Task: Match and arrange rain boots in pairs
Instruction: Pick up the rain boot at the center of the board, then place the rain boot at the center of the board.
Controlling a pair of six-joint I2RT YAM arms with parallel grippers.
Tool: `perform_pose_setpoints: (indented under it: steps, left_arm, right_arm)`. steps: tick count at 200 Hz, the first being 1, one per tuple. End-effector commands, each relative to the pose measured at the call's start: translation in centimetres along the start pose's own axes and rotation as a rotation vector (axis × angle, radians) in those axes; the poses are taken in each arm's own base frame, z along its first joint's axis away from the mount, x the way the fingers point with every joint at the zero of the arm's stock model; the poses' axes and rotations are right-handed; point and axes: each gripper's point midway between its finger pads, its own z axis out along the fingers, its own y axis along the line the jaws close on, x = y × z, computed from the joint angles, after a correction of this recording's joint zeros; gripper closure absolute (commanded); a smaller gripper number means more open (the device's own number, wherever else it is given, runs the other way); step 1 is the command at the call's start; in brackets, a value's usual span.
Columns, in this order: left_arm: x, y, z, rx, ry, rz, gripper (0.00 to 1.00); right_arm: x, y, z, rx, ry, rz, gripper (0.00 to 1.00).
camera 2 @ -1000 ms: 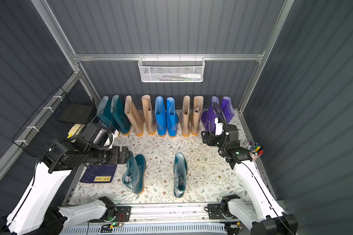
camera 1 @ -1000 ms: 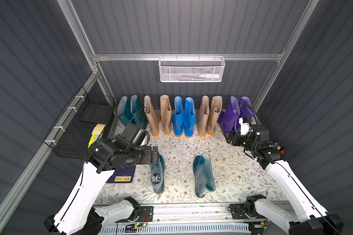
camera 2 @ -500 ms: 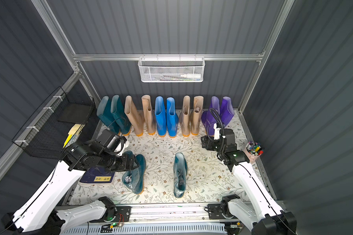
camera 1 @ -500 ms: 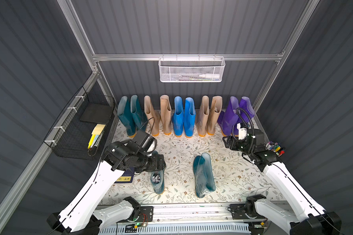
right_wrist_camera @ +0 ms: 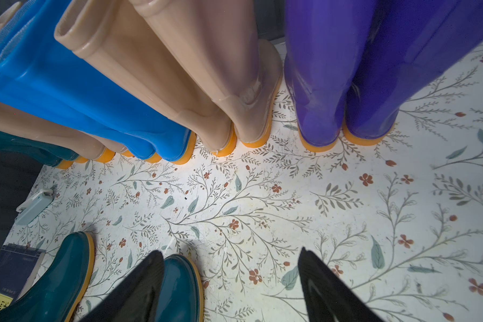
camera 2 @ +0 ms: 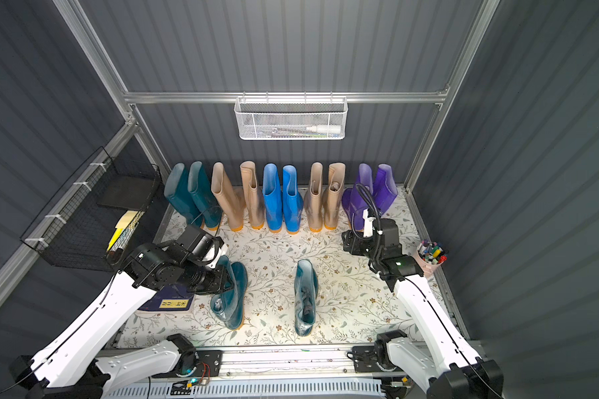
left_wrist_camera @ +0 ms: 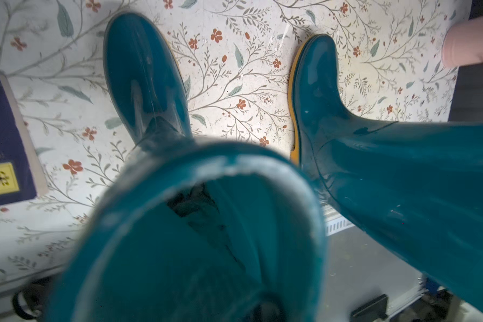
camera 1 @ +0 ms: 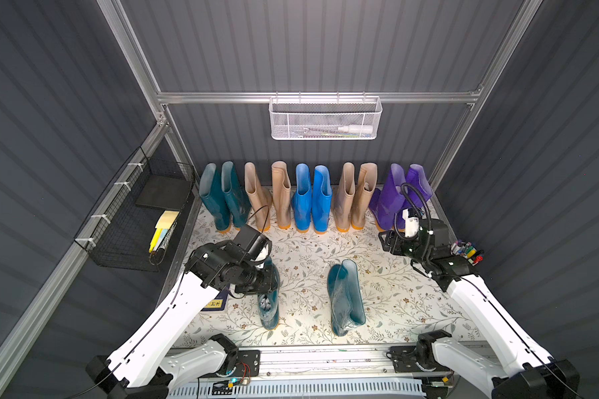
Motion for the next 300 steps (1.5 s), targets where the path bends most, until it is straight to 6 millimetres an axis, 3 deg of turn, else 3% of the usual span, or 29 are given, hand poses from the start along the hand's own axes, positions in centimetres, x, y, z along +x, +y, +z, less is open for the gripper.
perform_pose_setpoints:
  steps: [1, 18, 72, 102, 110, 188, 234, 300]
  left_arm:
    - [-0.4, -0.7, -0.1, 0.03, -0.017, 0.029, 0.86]
    - [-1.1, -1.2, -0.4, 0.047, -0.046, 0.03, 1.0]
    - [-4.5, -3.7, -2.8, 0.119, -0.192, 0.061, 1.0]
    - [-5.8, -4.9, -2.3, 0.152, -0.206, 0.089, 1.0]
    - [-6.7, -5.7, -3.3, 0.172, -0.242, 0.108, 1.0]
    - [-11.5, -8.2, -2.1, 0.169, -0.313, 0.231, 1.0]
    - [-12.4, -8.5, -0.3, 0.128, -0.244, 0.301, 1.0]
    - [-12.5, -8.0, 0.1, 0.055, -0.17, 0.378, 1.0]
  right_arm:
    - [-0.1, -0.2, -0.4, 0.018, -0.011, -0.011, 0.21]
    - [-0.1, -0.3, -0.5, 0.021, -0.01, -0.011, 0.21]
    - [-0.3, -0.4, -1.1, 0.033, -0.03, -0.012, 0.21]
    - [-0.3, -0.6, -1.2, 0.046, -0.034, -0.01, 0.21]
    - [-0.3, -0.8, -1.2, 0.051, -0.035, -0.009, 0.22]
    - [-0.2, -1.0, -1.2, 0.065, -0.035, -0.016, 0.21]
    - [-0.1, -1.6, -1.6, 0.097, -0.036, -0.025, 0.22]
    - [0.0, -1.8, -1.6, 0.109, -0.036, -0.034, 0.21]
